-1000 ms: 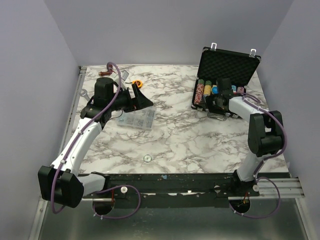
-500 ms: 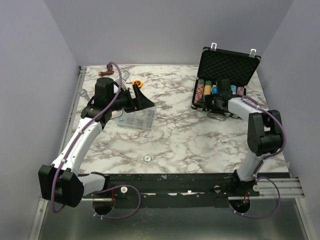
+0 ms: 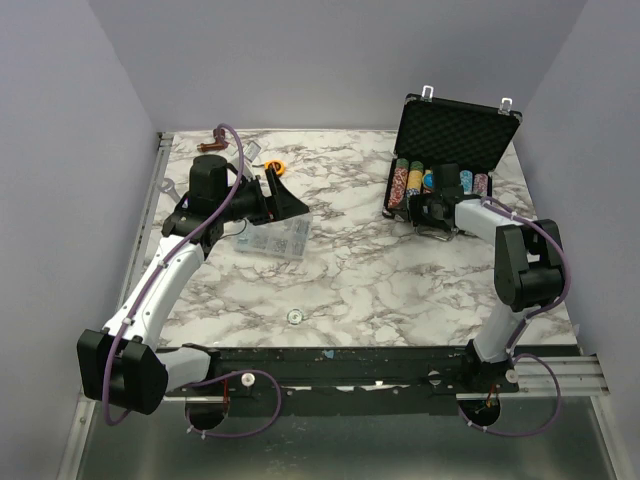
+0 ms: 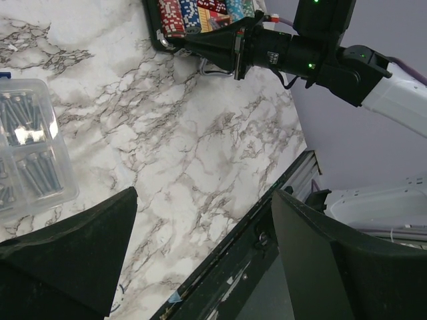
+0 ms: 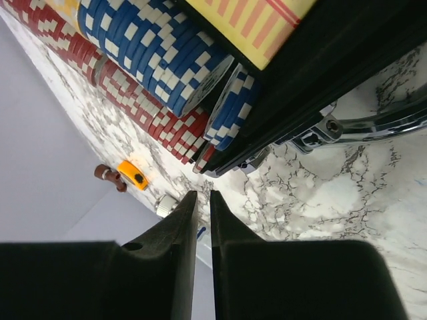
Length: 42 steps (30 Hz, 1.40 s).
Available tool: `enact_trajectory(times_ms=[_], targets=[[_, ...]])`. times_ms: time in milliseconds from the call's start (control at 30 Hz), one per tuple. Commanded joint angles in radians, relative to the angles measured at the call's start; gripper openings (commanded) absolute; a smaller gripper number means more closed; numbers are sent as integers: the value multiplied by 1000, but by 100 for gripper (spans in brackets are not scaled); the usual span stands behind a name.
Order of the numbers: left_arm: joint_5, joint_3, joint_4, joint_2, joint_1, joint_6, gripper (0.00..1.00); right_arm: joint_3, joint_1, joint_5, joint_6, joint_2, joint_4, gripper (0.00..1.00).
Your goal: Pack up texas hold em set
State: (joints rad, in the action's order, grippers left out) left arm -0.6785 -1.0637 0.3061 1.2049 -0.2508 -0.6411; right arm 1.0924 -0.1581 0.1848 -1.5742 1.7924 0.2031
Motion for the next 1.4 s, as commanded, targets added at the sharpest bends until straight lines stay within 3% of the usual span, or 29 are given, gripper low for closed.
enact_trajectory(times_ms=[0,200,367,500,600,733,833,967,1033,1067,1100,1133,1233,1367], targets=[[-42,15,-34,7,1,-7,80,4,-2,-19,21,2,-24,17],[-44,15,-34,8,1,-1,80,131,-4,-64,351,20,36,24],[-81,24,-63,17,1,-5,81,108,-22,62,669,-31,-36,24],[-118,34,-83,46,-2,-9,82,45,-76,116,867,-126,-83,43],[-110,38,-80,74,-21,6,82,41,-113,210,985,-141,-56,46],[31,-22,77,134,-115,118,82,-13,-162,232,1058,-189,-59,50],[285,-73,225,186,-230,170,81,-49,-202,191,1086,-236,-57,54],[461,54,237,157,-335,111,80,-133,-205,209,1035,-301,-108,62],[518,128,252,129,-372,80,80,-229,-205,209,992,-372,-235,67],[555,157,267,114,-390,67,80,-275,-205,195,973,-415,-291,71],[580,188,286,98,-408,55,80,-327,-205,181,958,-447,-349,81],[604,215,303,87,-424,42,80,-364,-205,164,955,-483,-398,98],[638,264,343,81,-477,6,81,-433,-205,112,985,-542,-459,100],[646,278,358,125,-523,-28,81,-371,-205,115,1048,-511,-340,99]])
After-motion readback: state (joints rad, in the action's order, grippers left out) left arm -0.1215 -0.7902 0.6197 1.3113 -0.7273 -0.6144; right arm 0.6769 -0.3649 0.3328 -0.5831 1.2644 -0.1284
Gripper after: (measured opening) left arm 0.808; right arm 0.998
